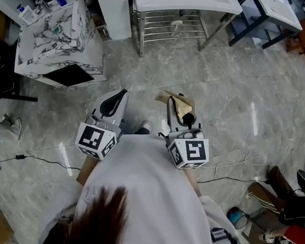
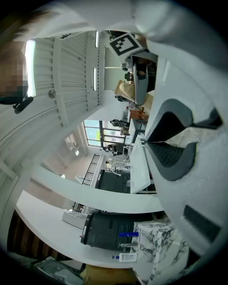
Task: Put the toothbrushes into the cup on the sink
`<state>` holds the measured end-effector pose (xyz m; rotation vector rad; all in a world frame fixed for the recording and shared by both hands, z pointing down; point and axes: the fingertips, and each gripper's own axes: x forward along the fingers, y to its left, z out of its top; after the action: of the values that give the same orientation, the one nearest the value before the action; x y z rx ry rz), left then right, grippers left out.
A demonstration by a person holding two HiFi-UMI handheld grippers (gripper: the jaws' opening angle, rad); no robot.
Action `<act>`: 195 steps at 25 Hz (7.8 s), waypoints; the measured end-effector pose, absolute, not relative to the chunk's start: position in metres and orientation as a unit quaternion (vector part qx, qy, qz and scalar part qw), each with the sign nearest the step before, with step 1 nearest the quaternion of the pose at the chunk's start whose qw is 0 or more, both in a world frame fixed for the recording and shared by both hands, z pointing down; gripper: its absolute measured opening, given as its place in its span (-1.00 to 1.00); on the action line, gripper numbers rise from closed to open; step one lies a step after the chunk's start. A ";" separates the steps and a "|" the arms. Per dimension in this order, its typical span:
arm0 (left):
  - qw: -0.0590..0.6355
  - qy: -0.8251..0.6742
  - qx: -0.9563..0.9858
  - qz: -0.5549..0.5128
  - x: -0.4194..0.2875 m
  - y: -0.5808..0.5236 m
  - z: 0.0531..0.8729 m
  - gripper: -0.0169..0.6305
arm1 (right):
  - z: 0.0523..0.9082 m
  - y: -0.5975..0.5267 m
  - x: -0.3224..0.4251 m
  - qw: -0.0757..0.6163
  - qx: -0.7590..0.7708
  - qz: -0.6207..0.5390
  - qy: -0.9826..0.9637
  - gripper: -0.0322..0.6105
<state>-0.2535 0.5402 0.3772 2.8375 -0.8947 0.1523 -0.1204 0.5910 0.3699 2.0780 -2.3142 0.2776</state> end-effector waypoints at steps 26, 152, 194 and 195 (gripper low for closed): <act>0.093 -0.288 0.951 0.055 -0.237 0.543 0.376 -0.90 | 0.367 0.594 -0.116 0.009 0.652 0.082 -0.754 -0.54; 0.150 -0.385 0.910 0.046 -0.014 -0.098 0.386 -0.90 | 0.364 -0.070 0.167 0.034 0.632 0.128 -0.764 -0.54; 0.144 -0.451 0.880 0.035 -0.006 -0.144 0.375 -0.90 | 0.359 -0.130 0.190 0.032 0.591 0.114 -0.798 -0.54; 0.144 -0.451 0.880 0.036 -0.006 -0.146 0.376 -0.90 | 0.357 -0.131 0.191 0.028 0.591 0.112 -0.798 -0.55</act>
<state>-0.0063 -0.1455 0.3756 2.5373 -1.2991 0.1035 0.1908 -0.1309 0.3570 1.8242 -2.4633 0.3458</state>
